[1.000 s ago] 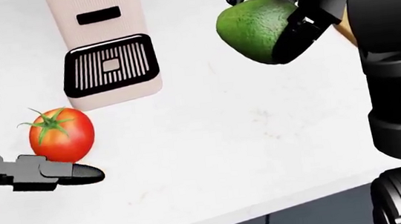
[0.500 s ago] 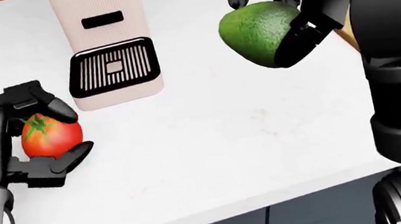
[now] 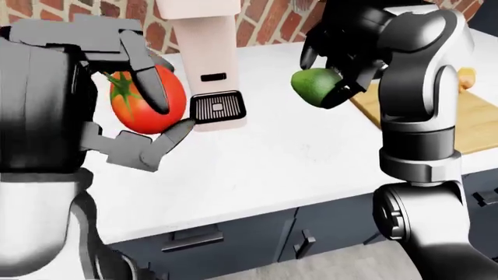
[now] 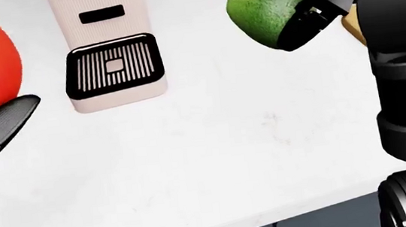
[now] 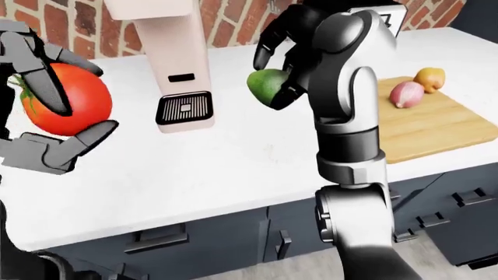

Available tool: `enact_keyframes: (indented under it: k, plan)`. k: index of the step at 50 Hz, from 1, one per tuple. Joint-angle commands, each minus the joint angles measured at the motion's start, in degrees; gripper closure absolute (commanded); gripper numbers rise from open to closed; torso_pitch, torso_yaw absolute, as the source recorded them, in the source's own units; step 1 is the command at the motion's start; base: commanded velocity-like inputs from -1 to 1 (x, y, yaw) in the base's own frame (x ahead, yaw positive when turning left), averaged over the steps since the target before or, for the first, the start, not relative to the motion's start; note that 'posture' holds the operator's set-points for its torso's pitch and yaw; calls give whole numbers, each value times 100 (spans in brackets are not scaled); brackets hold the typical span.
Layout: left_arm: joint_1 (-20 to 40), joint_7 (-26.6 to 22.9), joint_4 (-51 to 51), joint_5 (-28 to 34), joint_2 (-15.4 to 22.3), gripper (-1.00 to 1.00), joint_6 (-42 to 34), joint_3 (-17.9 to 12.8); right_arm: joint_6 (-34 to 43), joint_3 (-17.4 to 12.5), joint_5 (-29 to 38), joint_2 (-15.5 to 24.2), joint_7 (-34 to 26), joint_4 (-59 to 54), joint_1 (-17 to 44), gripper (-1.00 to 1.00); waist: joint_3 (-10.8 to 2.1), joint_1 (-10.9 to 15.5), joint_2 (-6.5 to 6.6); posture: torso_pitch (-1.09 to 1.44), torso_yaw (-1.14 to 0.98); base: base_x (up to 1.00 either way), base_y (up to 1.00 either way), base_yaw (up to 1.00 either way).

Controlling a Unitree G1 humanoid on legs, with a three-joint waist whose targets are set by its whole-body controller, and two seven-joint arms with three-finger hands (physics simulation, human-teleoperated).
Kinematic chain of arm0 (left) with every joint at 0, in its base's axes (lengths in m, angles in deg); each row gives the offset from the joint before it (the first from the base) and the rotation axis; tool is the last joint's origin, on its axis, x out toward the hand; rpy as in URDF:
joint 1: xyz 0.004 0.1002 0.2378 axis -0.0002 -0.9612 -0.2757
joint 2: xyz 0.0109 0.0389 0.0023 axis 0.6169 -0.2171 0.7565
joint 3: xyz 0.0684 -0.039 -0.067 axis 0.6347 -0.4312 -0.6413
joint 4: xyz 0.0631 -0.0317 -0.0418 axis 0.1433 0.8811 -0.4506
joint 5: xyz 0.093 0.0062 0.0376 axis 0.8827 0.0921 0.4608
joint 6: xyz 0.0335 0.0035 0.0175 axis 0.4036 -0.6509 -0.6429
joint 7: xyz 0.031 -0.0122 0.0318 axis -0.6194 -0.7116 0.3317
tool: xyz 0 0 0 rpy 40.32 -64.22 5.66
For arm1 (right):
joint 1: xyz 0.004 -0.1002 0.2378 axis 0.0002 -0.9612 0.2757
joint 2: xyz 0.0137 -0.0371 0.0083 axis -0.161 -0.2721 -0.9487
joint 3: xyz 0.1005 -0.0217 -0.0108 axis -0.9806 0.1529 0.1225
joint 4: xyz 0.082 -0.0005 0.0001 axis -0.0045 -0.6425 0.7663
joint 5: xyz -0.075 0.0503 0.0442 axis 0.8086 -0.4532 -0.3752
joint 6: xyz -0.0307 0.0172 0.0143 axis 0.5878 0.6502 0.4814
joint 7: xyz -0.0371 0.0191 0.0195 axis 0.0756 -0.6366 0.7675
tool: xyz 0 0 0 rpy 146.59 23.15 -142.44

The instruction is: Place the avocado, onion, tomato and bell pepper on the cutting board.

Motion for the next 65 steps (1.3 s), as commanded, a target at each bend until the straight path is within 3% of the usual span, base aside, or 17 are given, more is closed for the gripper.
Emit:
enact_keyframes:
  k: [1,9,19,21,25,30,32,33,35,42,44,46,56,58,60,61,65]
  plan:
    - [575,-631,-66,662,60,100,-482,-64,-64,-82,33,67,83,215,230,99,-137,-8,-8,0,0,0,0,0]
    - [1613,-2640,-72,2846,-967,100,-183,-144,-50,-104,32,99,160,173,295,98,-37,35,-80,0,0,0,0,0]
    - [1428,-2877,-72,3121,-1463,100,227,-177,82,-128,-49,74,237,136,330,98,-17,62,-197,0,0,0,0,0]
    - [1392,-2867,-72,3131,-1504,100,270,-155,85,-113,-66,87,263,132,323,98,-178,45,-94,0,0,-9,-15,0]
    - [1402,-2919,-72,3175,-1550,100,304,-147,121,-96,-81,89,250,147,328,98,-212,1,76,0,0,-10,-15,0]
    - [1443,-2973,-72,3211,-1556,100,298,-137,124,-91,-84,105,239,117,356,98,-174,-5,-144,0,0,-9,-15,0]
    - [1435,-2971,-72,3202,-1566,100,301,-143,126,-86,-82,103,228,112,359,98,-251,12,-453,0,0,-10,-15,0]
    - [1443,-2983,-72,3206,-1561,100,281,-144,123,-88,-85,105,224,107,367,98,-211,1,-231,0,0,-9,-14,0]
    - [1459,-2989,-72,3232,-1567,100,266,-114,134,-91,-86,109,208,115,363,98,-171,10,-370,0,0,-9,-15,0]
    - [1358,-2939,-72,3187,-1632,100,342,-100,166,-99,-102,92,253,89,364,98,-81,124,-118,0,0,-10,-15,0]
    - [1275,-2895,-72,3173,-1691,100,422,-59,148,-62,-97,73,261,23,408,98,-107,131,8,0,0,-10,-15,0]
    - [1290,-2924,-72,3180,-1695,100,430,-89,134,-62,-108,67,254,-19,459,98,-200,114,307,0,0,-9,-15,0]
    - [1267,-2986,-72,3207,-1796,100,514,-121,184,-65,-109,51,220,56,387,98,-218,18,-19,0,0,-9,-15,0]
    - [1222,-2963,-72,3181,-1816,100,546,-118,205,-72,-114,50,206,77,382,98,-208,35,-173,0,0,-9,-15,0]
    - [1238,-2988,-72,3214,-1844,100,558,-85,228,-73,-114,59,175,109,364,98,-257,51,-550,0,0,-9,-16,0]
    - [1259,-3004,-72,3227,-1844,100,544,-93,248,-77,-119,63,149,126,360,98,-174,39,-423,0,0,-9,-16,0]
    - [1225,-3014,-72,3237,-1895,100,597,-84,295,-66,-105,73,69,173,350,98,-176,78,-305,0,0,-10,-18,0]
